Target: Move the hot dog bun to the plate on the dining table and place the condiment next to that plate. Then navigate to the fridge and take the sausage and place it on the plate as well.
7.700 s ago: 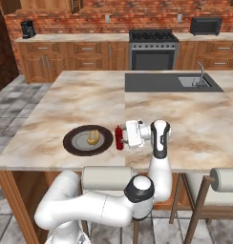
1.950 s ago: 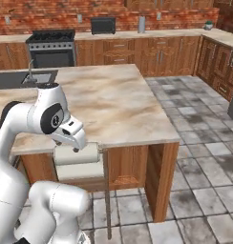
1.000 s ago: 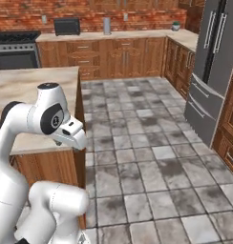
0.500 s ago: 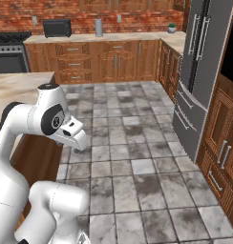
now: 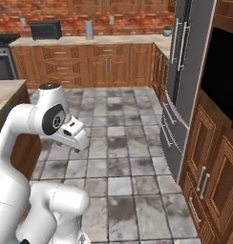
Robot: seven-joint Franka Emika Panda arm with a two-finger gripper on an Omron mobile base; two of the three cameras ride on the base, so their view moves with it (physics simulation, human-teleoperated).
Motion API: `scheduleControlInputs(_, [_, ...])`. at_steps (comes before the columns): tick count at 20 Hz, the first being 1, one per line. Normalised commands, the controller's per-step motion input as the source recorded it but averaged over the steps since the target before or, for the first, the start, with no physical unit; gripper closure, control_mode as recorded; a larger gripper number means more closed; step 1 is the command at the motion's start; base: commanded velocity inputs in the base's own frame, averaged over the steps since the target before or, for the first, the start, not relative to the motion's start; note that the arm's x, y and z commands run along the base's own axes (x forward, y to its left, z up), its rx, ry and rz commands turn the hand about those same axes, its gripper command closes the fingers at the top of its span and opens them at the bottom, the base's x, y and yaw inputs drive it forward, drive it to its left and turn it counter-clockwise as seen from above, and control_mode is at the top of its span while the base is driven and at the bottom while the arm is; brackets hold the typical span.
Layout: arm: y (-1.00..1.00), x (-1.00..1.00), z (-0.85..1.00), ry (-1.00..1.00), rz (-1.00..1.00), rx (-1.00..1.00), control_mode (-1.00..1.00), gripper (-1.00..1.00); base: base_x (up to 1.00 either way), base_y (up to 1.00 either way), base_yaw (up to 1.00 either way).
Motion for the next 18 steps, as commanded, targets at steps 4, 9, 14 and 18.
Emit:
scheduleControlInputs(4, [0.0, 0.0, 0.0, 0.0, 0.0, 0.0, 1.0, -1.0, 1.0, -0.03, -0.22])
scheduleControlInputs(9, [0.0, 0.0, 0.0, 0.0, 0.0, 0.0, 1.0, -1.0, 1.0, 0.16, -0.47])
scheduleControlInputs(14, [0.0, 0.0, 0.0, 0.0, 0.0, 0.0, 1.0, -1.0, 1.0, 0.27, -0.55])
scheduleControlInputs(18, [0.0, 0.0, 0.0, 0.0, 0.0, 0.0, 1.0, -1.0, 0.85, 0.57, -0.57])
